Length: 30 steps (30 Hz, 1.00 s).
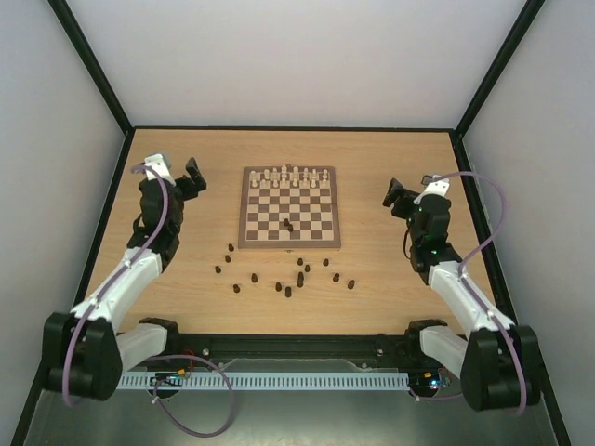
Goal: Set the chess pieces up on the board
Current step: Adjust the chess piece on the chessboard.
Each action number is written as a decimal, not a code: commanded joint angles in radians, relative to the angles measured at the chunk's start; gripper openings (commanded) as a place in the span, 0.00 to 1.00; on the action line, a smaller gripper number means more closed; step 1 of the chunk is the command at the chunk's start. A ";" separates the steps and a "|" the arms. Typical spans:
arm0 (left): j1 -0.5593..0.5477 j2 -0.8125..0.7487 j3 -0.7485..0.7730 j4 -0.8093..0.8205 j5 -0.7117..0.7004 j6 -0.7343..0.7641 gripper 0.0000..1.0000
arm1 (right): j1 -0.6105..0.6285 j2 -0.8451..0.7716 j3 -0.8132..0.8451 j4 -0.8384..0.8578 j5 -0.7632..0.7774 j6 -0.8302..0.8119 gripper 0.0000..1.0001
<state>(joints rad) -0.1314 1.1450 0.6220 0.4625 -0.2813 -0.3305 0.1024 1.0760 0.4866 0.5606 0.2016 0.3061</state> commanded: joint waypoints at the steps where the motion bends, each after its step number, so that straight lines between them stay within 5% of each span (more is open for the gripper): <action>1: -0.072 -0.133 0.075 -0.273 0.074 -0.084 0.99 | 0.004 -0.128 0.121 -0.353 -0.089 0.150 0.98; 6: -0.109 -0.285 0.144 -0.488 0.151 -0.183 0.99 | 0.005 -0.230 0.222 -0.547 -0.249 0.211 0.99; 10: -0.108 -0.360 0.149 -0.544 0.363 -0.210 0.99 | 0.004 -0.234 0.296 -0.666 -0.386 0.276 0.99; 15: -0.108 -0.408 0.160 -0.636 0.349 -0.297 1.00 | 0.004 -0.231 0.380 -0.865 -0.339 0.247 0.99; 22: -0.108 -0.421 0.108 -0.589 0.416 -0.297 1.00 | 0.005 -0.389 0.278 -0.846 -0.203 0.265 0.99; 25: -0.106 -0.430 0.051 -0.557 0.370 -0.357 1.00 | 0.004 -0.366 0.287 -0.851 -0.278 0.248 0.99; 30: -0.111 -0.360 -0.011 -0.440 0.511 -0.368 0.99 | 0.005 -0.320 0.260 -0.822 -0.411 0.319 0.99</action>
<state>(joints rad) -0.2394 0.7387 0.6445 -0.0669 0.1333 -0.6590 0.1051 0.7292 0.7742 -0.2584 -0.0978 0.5705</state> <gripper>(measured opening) 0.996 0.986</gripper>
